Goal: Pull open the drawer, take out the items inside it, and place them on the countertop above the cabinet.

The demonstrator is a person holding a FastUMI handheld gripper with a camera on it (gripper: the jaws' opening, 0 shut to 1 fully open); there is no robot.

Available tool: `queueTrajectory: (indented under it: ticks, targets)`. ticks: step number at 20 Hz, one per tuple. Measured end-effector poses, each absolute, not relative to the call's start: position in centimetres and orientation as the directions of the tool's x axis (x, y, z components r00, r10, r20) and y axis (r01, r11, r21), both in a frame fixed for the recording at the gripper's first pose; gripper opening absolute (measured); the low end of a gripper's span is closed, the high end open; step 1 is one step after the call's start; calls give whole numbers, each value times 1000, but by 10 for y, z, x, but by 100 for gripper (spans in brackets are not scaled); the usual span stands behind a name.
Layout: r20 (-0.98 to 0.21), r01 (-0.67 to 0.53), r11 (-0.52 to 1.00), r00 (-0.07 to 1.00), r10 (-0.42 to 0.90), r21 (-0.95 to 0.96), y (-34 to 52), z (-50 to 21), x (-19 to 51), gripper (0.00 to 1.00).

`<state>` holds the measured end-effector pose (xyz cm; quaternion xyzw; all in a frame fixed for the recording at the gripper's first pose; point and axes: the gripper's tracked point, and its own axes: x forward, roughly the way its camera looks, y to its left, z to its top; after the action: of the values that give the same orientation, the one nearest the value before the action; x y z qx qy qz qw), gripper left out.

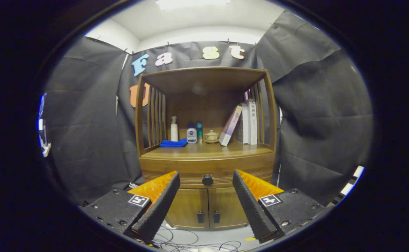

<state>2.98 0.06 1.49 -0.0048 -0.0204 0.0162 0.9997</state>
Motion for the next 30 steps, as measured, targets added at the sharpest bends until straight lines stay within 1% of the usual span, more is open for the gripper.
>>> queueTrajectory:
  ticks: [8, 11, 15, 20, 21, 24, 27, 29, 30]
  targets:
    - [13, -76, 997, 997, 77, -19, 4, -15, 123, 99]
    - [-19, -61, 997, 998, 61, -42, -2, -37, 159, 99]
    - [-52, -46, 999, 998, 45, -21, -6, -62, 210, 99]
    - [-88, -16, 1000, 996, 16, -1, -10, -87, 253, 99]
    - [-92, -13, 1000, 996, 12, -9, -10, -90, 258, 96]
    - [-119, -19, 999, 993, 15, -31, -6, -104, 271, 92]
    - [-97, 13, 999, 995, -17, -42, -11, -102, 275, 77]
    - [-87, 11, 998, 996, -16, -55, -9, -105, 275, 67]
    - [-91, 9, 999, 996, -14, -53, -8, -107, 276, 65]
